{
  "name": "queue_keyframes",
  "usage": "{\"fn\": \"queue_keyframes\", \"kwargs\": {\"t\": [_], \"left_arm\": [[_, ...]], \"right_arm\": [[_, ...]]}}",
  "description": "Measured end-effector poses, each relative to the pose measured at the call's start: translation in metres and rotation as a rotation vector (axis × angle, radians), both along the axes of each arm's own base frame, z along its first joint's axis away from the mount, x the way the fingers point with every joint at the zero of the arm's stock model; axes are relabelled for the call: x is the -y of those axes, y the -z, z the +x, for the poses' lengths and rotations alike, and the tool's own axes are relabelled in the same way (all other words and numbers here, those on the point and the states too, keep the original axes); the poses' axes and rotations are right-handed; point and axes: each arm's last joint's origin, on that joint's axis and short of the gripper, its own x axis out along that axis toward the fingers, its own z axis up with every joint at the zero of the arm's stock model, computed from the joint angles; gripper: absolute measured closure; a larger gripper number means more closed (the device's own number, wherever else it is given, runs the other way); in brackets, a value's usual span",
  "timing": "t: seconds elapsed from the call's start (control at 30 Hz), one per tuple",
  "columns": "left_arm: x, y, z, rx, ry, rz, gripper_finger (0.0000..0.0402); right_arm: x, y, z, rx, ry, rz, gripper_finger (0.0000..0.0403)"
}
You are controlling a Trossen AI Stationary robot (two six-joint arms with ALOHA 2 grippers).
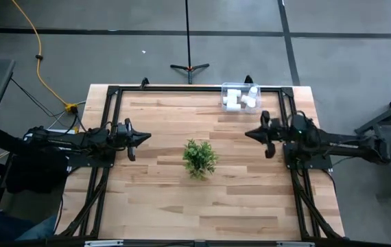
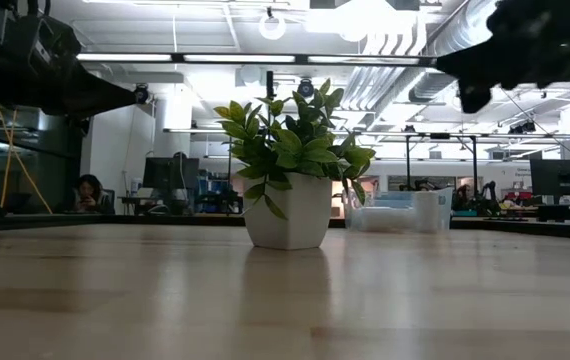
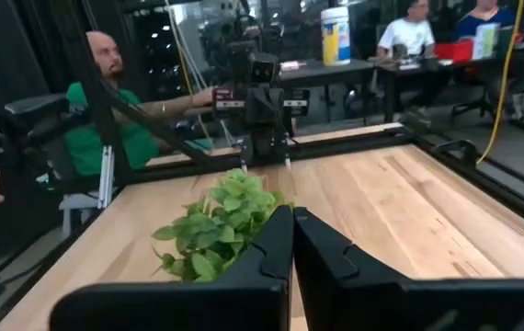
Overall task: Pick and place pill bottles into a basket
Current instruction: Return to Home Position
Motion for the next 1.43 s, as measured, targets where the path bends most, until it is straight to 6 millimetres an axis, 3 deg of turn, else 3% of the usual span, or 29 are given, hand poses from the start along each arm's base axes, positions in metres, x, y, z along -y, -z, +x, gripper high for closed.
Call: {"fn": "queue_keyframes", "kwargs": {"t": [0.43, 0.67, 1.0, 1.43], "left_arm": [[0.000, 0.000, 0.000, -0.008, 0.010, 0.039, 0.0379], [0.001, 0.000, 0.000, -0.014, 0.032, 0.064, 0.0379], [0.002, -0.005, 0.000, 0.029, 0.070, 0.096, 0.0379], [0.002, -0.002, 0.000, -0.008, 0.088, 0.122, 0.0375]], "right_arm": [[-0.031, 0.012, -0.039, -0.007, 0.050, -0.006, 0.0403], [-0.036, 0.033, -0.038, -0.015, 0.051, -0.035, 0.0403], [-0.037, 0.039, -0.035, 0.058, 0.072, -0.114, 0.0403], [-0.038, 0.040, -0.035, 0.055, 0.044, -0.014, 0.0403]]}}
